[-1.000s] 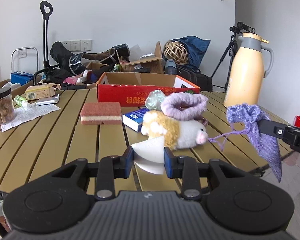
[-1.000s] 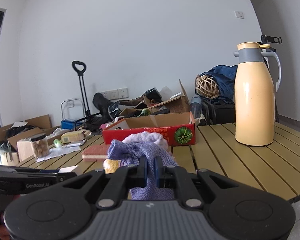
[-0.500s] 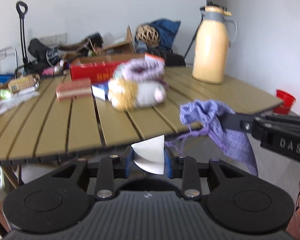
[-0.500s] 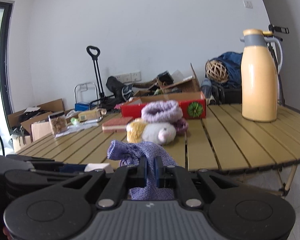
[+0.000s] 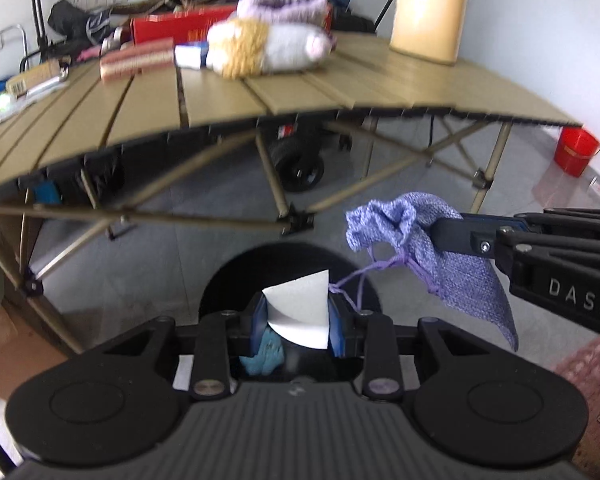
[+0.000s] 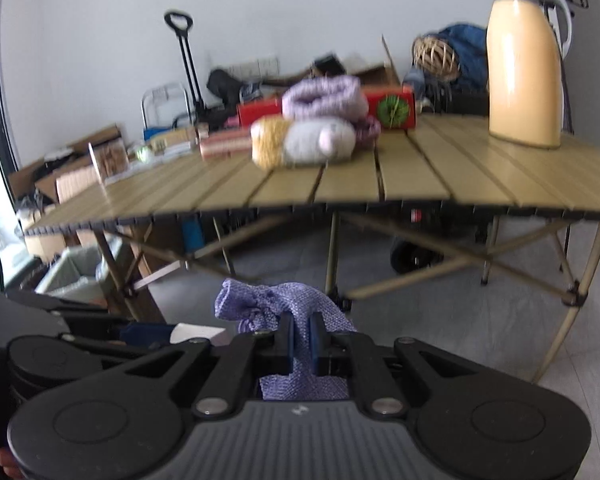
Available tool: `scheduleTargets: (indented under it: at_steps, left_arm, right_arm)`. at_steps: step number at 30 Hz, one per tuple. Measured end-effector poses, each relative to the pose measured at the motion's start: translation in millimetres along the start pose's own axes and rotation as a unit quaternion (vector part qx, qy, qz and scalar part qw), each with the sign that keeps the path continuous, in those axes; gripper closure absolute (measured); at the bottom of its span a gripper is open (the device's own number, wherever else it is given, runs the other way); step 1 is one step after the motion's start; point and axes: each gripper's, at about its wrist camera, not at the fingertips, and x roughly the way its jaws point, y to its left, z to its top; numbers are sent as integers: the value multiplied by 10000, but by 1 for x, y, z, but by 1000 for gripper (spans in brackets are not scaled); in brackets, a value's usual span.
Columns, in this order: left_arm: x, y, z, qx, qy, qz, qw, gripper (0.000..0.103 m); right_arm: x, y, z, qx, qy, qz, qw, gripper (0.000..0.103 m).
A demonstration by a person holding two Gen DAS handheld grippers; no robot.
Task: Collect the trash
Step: 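Carry the paper triangle and purple bag off the table down toward the black bin, then open the left gripper over the bin to drop the paper triangle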
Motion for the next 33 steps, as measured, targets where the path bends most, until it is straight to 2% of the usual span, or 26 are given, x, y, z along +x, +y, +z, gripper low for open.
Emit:
scheduleTargets:
  at_steps: [8,16,27,33]
  left_arm:
    - [30,5,-14,-101,712,119,9973,71]
    - [55,17,-27,-397,1436,130,9888,71]
    - [77,24,-30,-706,1943,115,9783,71]
    - [89,16,-24,-840,2178,17,9724,71]
  right_arm:
    - [27,-2,-17,2,580,-223,9981,96]
    - [50,-10,-29,110,1089,-483,9928,96]
    - [61,-21,-34,279,1219,-713,9896,96]
    - [64,-25,-33,322,1210,-816,9888,96]
